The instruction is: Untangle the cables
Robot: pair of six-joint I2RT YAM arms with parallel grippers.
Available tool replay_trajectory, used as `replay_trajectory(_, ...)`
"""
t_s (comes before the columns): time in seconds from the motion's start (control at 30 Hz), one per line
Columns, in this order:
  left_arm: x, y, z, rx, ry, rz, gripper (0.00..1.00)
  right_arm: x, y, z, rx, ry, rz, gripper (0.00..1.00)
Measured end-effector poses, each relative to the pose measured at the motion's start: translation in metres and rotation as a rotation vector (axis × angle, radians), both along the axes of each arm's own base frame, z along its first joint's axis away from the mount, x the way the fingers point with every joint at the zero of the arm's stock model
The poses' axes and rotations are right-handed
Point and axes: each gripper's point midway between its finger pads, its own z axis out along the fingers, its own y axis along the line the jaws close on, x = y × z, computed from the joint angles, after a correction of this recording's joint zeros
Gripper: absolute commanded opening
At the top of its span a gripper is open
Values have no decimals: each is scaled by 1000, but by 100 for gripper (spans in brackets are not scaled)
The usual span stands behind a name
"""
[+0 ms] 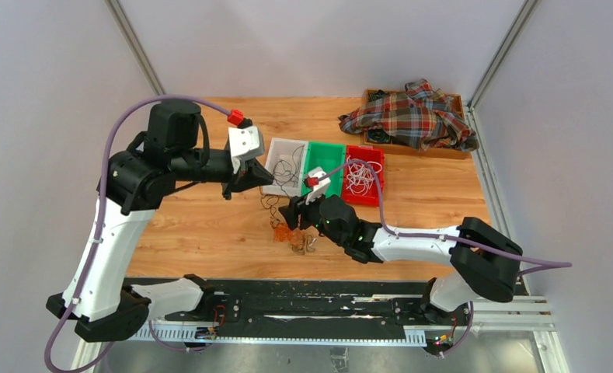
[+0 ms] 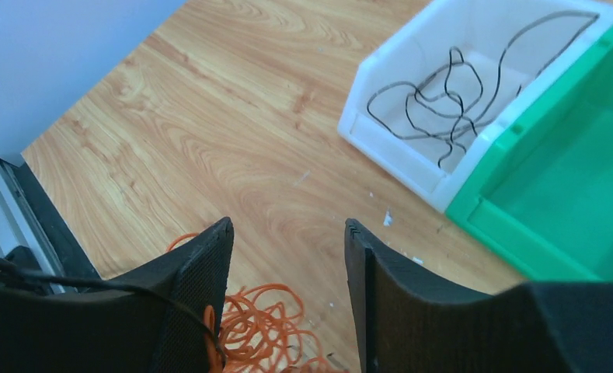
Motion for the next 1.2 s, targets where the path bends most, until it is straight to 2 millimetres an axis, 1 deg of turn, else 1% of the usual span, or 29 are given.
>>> replay_trajectory(0.1,3,-2,19,-24,-26,7,0,-1,-7,-20,-9,22,-18,54)
replay_trajectory(0.23,7,-3,51,-66,-89,19,0,-5,-19,-52,-44,65,-45,56)
replay_trajectory(0.3,8,-2,66,-84,-128,30,0,-7,-24,-64,-52,84,-57,57)
replay_trajectory(0.33,8,-1,71,-88,-141,36,0,-7,-26,-66,-44,88,-62,58)
replay_trajectory(0.47,13,3,89,-93,-188,74,0,-7,-28,-64,0,89,-76,59)
replay_trajectory(0.67,39,14,123,-109,-317,208,0,-7,-26,-61,37,89,-79,59)
replay_trajectory(0.8,57,25,160,-168,-457,321,0,-8,-27,-68,19,97,-80,60)
replay_trajectory(0.93,67,38,200,-246,-591,422,0,-9,-30,-74,3,104,-80,60)
replay_trajectory(1.0,67,46,222,-297,-661,464,0,-10,-31,-79,-12,111,-81,60)
replay_trajectory(1.13,61,60,258,-388,-767,527,0,-11,-35,-91,-45,125,-82,60)
replay_trajectory(1.2,58,65,270,-419,-804,543,0,-12,-35,-94,-54,130,-82,60)
